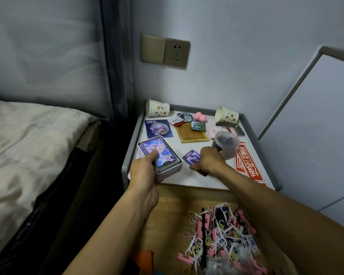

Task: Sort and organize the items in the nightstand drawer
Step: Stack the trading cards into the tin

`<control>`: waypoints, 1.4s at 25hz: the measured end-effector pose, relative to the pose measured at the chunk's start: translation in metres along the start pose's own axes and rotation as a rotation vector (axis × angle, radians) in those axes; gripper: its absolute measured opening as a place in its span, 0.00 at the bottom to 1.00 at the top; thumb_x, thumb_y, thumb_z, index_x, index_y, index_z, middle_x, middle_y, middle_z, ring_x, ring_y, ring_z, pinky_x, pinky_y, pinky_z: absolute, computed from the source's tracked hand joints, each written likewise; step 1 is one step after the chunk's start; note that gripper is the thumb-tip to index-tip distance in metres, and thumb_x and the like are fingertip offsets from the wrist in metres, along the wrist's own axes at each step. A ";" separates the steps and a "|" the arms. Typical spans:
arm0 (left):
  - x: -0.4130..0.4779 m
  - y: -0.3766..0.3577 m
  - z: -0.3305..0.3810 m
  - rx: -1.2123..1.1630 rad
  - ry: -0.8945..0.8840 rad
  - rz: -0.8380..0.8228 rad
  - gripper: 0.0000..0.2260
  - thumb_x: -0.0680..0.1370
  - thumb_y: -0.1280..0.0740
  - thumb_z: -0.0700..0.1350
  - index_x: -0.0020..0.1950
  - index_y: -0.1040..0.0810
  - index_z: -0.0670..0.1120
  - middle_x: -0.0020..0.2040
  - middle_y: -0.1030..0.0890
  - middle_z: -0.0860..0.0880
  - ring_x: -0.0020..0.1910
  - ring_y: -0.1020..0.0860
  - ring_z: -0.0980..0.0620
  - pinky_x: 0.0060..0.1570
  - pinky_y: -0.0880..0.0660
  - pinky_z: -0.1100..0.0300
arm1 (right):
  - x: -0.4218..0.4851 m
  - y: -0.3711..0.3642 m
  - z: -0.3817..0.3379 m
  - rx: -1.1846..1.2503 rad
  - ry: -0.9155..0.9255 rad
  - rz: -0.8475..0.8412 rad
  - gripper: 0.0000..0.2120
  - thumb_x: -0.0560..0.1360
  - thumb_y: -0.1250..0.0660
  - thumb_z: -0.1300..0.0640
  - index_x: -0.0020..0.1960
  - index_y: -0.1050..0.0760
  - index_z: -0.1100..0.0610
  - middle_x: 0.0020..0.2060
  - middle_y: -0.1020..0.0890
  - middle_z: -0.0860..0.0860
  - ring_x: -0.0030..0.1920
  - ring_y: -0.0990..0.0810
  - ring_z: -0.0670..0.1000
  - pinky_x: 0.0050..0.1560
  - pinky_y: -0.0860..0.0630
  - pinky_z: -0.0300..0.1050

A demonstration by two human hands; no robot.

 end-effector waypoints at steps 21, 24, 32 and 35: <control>-0.031 -0.061 -0.061 0.352 -0.053 -0.267 0.14 0.82 0.38 0.46 0.64 0.27 0.41 0.51 0.15 0.44 0.48 0.16 0.46 0.35 0.21 0.61 | -0.103 0.036 0.048 1.190 0.083 0.002 0.05 0.75 0.29 0.61 0.51 0.20 0.58 0.41 0.13 0.52 0.42 0.14 0.51 0.47 0.17 0.52; -0.031 -0.064 -0.065 0.337 -0.053 -0.263 0.14 0.82 0.38 0.47 0.65 0.28 0.41 0.53 0.15 0.43 0.49 0.16 0.45 0.36 0.20 0.61 | -0.102 0.031 0.051 1.174 0.073 0.027 0.05 0.75 0.29 0.61 0.51 0.20 0.58 0.42 0.13 0.52 0.42 0.14 0.51 0.49 0.17 0.55; -0.031 -0.064 -0.070 0.295 -0.036 -0.264 0.14 0.81 0.37 0.46 0.65 0.28 0.41 0.54 0.16 0.42 0.51 0.16 0.44 0.38 0.19 0.60 | -0.100 0.029 0.053 1.020 0.040 0.066 0.12 0.74 0.27 0.55 0.54 0.23 0.57 0.43 0.15 0.50 0.42 0.15 0.49 0.47 0.17 0.50; -0.031 -0.062 -0.068 0.302 -0.048 -0.246 0.14 0.81 0.37 0.46 0.64 0.27 0.41 0.53 0.16 0.42 0.50 0.16 0.45 0.36 0.20 0.61 | -0.105 0.045 0.050 0.689 0.101 0.263 0.14 0.73 0.27 0.48 0.53 0.27 0.53 0.44 0.19 0.46 0.44 0.19 0.46 0.46 0.19 0.48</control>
Point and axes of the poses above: each hand's wrist, its own x-axis towards the middle knuckle, its own y-axis out of the back of the hand, z = x × y, the point moved 9 cm from there along x, towards the middle knuckle
